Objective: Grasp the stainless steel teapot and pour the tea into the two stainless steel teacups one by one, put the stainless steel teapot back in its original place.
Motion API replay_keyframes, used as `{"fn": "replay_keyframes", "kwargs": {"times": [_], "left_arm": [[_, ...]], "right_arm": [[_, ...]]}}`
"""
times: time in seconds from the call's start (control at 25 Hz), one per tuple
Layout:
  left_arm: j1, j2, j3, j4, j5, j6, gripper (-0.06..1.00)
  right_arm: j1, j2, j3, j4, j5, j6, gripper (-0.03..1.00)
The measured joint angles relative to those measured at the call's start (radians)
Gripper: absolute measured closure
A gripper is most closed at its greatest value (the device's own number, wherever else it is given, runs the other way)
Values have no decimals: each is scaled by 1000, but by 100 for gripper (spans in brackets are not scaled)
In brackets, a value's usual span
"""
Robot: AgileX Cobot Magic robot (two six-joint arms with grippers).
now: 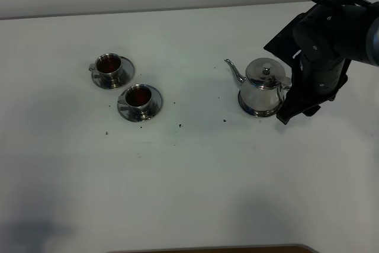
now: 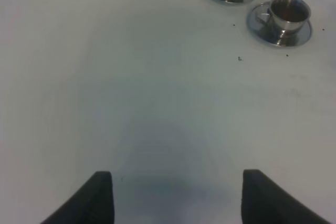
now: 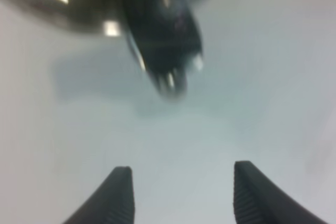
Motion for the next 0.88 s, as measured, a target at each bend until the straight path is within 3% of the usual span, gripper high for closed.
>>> {"fn": "replay_keyframes", "kwargs": {"times": [0.4, 0.56, 0.88], "left_arm": [[0, 0, 0, 0, 0, 2, 36], [0, 0, 0, 0, 0, 2, 36], [0, 0, 0, 0, 0, 1, 36]], "right_arm": [[0, -176, 0, 122, 267, 55, 53], [0, -293, 61, 148, 282, 107, 53], [0, -648, 353, 186, 292, 183, 53]]}}
